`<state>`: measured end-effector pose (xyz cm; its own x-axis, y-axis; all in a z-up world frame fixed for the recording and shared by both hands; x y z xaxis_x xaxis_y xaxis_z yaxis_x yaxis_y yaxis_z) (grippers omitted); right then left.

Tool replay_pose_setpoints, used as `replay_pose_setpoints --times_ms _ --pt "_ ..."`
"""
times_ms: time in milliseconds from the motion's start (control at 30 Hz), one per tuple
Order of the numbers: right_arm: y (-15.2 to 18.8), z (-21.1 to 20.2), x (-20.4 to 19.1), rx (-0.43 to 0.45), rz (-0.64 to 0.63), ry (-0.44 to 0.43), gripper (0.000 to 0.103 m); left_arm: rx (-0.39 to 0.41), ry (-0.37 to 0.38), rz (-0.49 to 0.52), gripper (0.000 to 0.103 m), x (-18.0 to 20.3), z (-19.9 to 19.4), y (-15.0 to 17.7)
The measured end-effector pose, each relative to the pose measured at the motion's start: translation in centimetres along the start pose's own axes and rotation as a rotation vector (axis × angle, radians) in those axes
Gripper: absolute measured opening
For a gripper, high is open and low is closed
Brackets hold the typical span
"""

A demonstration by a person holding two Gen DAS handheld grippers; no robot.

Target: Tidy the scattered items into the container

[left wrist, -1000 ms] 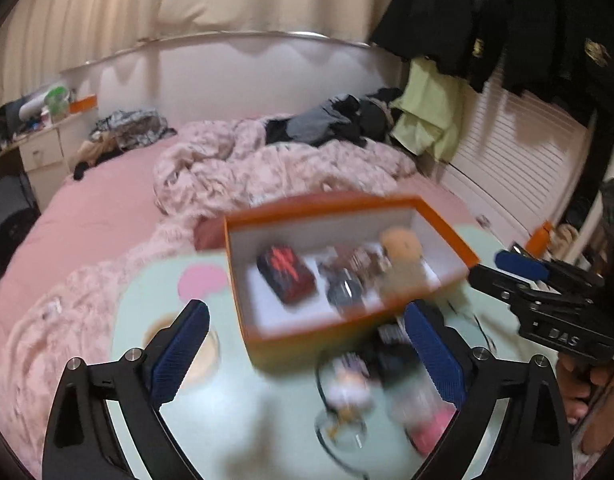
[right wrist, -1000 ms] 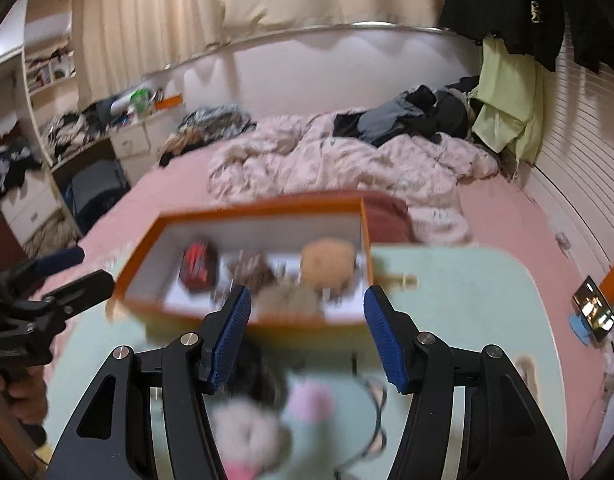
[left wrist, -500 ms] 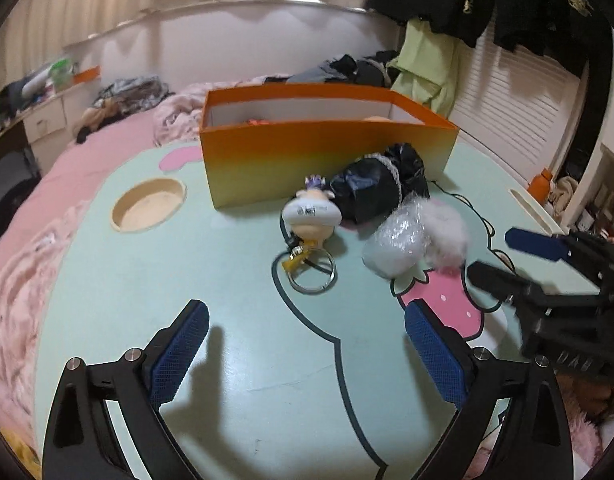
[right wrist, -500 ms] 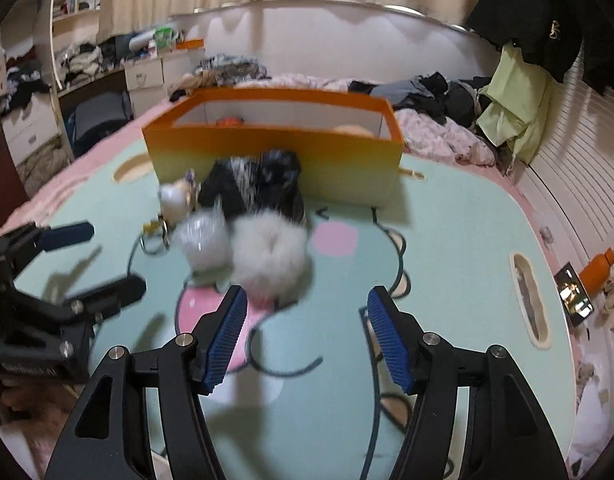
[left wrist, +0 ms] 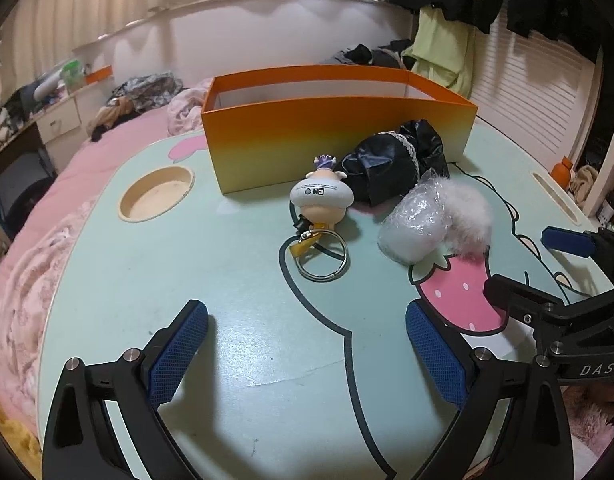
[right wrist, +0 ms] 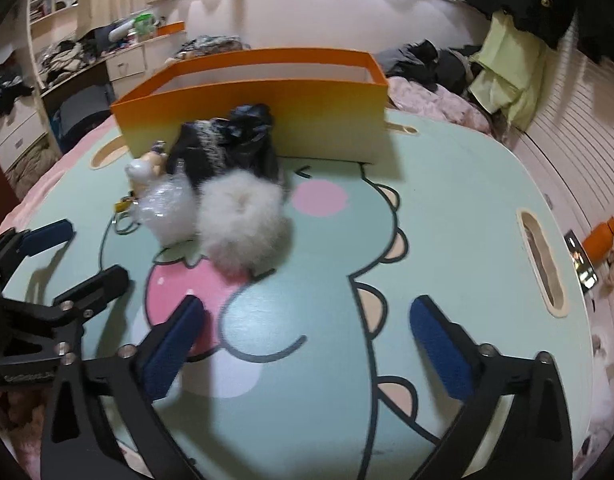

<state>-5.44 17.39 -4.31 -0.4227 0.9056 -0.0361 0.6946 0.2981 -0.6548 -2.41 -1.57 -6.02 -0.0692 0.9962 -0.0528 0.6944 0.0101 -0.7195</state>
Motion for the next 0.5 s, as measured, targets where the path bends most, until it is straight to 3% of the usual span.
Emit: replay_pose_setpoints --times_ms 500 --pt "0.06 0.05 0.06 0.001 -0.001 0.000 0.103 0.000 0.001 0.002 0.100 0.06 -0.03 0.02"
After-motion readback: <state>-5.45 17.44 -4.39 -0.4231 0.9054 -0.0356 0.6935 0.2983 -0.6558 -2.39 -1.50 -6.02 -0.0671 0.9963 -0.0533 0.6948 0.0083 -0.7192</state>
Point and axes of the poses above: each gripper's, at about its wrist camera, not at the fingertips, and z roughly the way its jaws point, x to its right, y to its underside, the point moved 8 cm from there along z, roughly the way its jaws point, and after that the axes turned 6 degrees about -y, right-handed, at the moved point
